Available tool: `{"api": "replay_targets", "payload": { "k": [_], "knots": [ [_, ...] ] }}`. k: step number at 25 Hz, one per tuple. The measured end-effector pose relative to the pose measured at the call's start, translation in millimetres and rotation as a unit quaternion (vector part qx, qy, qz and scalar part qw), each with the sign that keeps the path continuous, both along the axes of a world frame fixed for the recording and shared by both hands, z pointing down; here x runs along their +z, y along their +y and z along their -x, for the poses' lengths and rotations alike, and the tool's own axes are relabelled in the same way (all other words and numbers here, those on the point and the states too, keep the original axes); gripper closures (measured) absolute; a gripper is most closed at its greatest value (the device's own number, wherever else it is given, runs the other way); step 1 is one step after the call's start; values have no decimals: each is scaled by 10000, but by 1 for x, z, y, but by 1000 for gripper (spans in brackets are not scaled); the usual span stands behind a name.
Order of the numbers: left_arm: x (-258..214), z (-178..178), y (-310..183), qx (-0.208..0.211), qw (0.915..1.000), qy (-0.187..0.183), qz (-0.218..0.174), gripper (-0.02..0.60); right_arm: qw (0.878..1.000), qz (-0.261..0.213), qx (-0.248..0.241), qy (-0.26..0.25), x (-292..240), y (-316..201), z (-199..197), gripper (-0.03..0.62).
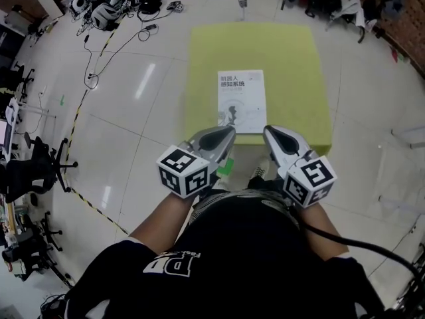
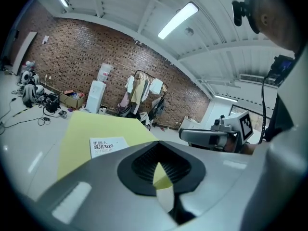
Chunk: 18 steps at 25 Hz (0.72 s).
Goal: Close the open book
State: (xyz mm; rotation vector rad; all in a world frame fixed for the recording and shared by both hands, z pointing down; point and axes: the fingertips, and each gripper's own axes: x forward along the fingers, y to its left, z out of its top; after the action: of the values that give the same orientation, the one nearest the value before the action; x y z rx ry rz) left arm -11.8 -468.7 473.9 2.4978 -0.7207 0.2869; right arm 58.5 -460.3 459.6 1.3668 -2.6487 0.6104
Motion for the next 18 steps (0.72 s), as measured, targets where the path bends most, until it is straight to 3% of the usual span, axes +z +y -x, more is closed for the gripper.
{"api": "replay_targets", "payload": {
  "k": [10, 18],
  "knots": [
    [-32, 40, 37, 14, 9992, 273, -297, 574, 9997, -154, 18, 207, -19, 35, 35, 586],
    [-36, 71, 67, -95, 9980, 202, -584, 574, 9990, -251, -62, 370, -19, 74, 67, 586]
  ]
}}
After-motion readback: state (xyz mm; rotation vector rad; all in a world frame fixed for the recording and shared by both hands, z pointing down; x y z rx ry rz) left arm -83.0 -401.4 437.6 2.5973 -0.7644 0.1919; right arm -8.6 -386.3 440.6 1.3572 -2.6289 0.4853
